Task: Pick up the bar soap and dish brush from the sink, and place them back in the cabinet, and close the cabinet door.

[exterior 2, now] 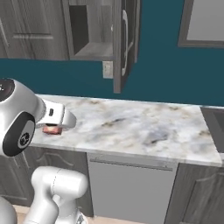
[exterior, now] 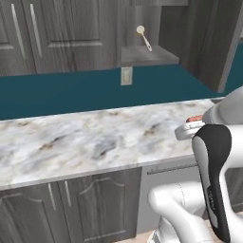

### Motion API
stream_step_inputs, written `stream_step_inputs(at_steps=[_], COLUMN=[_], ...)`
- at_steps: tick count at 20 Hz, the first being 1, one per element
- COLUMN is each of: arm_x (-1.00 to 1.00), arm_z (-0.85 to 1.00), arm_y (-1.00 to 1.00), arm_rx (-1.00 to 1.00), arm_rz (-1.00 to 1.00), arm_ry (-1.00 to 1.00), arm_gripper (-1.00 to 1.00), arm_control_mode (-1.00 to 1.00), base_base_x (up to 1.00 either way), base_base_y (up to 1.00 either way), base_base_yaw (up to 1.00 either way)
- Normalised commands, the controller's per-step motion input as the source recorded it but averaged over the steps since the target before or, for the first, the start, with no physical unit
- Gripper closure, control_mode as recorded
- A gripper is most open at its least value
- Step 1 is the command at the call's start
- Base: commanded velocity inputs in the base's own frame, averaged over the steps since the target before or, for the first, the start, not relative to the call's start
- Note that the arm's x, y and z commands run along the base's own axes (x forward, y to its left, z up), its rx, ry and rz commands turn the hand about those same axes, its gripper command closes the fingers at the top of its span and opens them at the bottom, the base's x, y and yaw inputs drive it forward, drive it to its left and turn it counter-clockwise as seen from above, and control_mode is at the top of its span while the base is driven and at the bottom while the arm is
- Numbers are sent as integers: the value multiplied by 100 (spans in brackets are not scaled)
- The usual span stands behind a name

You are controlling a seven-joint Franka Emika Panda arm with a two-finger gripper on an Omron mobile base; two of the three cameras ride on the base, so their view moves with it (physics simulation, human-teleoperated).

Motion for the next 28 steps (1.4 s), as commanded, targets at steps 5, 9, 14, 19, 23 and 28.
stream_step_inputs(at_steps=[5,9,14,19,23,28], arm_x=[0,0,0,0,0,0], arm_z=[0,0,0,0,0,0], arm_y=[0,0,0,0,0,0], arm_rx=[0,0,0,0,0,0], arm_rz=[0,0,0,0,0,0], arm_ry=[0,0,0,0,0,0], arm_gripper=[100,100,100,100,100,100], arm_control_mode=[100,100,100,100,100,100], base_base_x=[36,44,46,48,43,30], base_base_y=[28,34,19,0,0,0], base_base_yaw=[0,0,0,0,0,1])
